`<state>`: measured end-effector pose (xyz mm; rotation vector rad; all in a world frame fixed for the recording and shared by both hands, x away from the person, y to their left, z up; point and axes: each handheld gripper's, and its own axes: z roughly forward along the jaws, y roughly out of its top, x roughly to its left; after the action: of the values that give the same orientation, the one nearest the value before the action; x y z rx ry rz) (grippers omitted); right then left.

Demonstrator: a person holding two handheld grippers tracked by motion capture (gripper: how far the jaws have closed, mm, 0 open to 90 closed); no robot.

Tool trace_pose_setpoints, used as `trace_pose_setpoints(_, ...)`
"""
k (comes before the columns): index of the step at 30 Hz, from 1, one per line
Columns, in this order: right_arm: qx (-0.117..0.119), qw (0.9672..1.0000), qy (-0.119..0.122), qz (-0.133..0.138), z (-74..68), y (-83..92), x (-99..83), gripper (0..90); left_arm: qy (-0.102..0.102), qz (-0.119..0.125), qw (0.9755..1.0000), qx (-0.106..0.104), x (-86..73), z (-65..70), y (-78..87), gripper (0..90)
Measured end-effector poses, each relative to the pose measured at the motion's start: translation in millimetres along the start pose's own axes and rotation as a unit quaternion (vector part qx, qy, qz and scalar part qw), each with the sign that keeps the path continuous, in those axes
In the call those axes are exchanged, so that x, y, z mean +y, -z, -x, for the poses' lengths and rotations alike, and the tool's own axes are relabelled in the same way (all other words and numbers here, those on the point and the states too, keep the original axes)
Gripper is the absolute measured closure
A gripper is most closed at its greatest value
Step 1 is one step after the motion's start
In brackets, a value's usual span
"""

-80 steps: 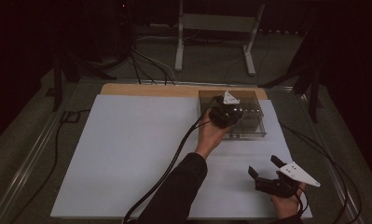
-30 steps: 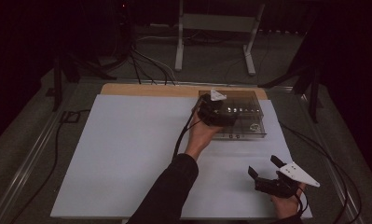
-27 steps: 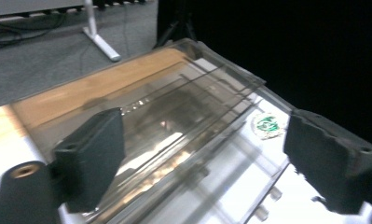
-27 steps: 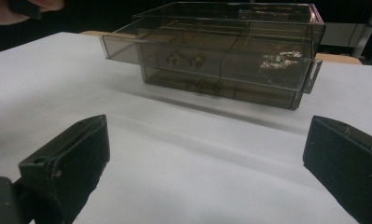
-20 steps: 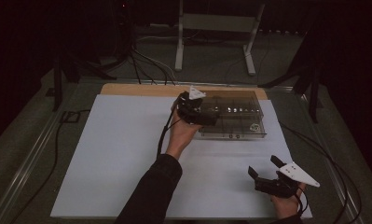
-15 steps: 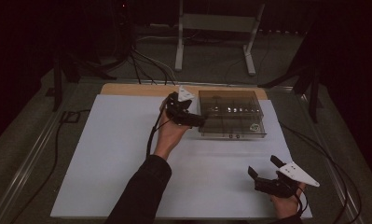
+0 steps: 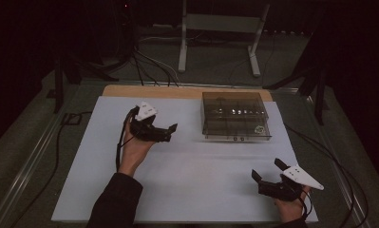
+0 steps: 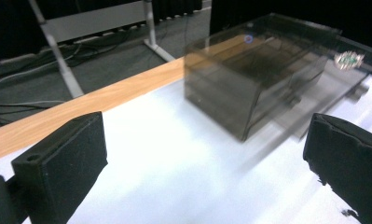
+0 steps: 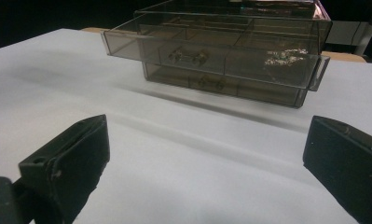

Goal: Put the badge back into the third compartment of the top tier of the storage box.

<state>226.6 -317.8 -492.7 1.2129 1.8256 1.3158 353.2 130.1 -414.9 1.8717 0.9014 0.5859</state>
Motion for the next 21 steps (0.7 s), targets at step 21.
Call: trace_pose_setpoints(21, -0.003, 1.0000, 0.002, -0.009, -0.3, -4.8, -2.1, 0.8, 0.087, 0.049, 0.9892, 0.107, -134.8, -35.5, 113.5, 0.4)
